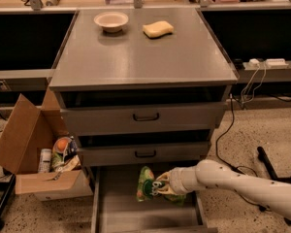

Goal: Pick green rice chip bag from bottom drawer and place on counter

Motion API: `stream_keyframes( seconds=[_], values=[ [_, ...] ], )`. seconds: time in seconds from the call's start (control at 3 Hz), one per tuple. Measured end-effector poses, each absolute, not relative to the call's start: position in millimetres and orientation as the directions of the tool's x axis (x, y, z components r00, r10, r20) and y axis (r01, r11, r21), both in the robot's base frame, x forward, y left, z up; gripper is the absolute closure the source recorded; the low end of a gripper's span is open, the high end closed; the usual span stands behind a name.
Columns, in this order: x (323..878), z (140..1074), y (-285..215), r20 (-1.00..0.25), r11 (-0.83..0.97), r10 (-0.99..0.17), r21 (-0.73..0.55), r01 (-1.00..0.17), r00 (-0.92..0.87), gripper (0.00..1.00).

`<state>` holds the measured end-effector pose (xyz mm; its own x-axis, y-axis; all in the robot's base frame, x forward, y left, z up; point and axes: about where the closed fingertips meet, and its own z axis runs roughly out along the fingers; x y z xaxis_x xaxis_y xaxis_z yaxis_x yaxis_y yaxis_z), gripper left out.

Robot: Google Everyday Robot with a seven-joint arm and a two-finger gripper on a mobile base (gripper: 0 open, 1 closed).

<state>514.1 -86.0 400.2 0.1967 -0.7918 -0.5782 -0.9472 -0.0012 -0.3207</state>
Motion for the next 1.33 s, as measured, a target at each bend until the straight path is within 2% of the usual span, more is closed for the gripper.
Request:
stream_keyframes(
  seconds=[0.67, 1.0, 1.33],
  values=[
    [481, 546, -19, -0.626, -0.138, -0.649, -0.461, -0.877, 0.431, 1.0],
    [481, 546, -19, -0.626, -0.138, -0.649, -0.461, -0.877, 0.431, 1.0],
    [483, 575, -12, -0.67, -0.119, -0.583, -0.489, -0.864, 0.46, 1.0]
  ],
)
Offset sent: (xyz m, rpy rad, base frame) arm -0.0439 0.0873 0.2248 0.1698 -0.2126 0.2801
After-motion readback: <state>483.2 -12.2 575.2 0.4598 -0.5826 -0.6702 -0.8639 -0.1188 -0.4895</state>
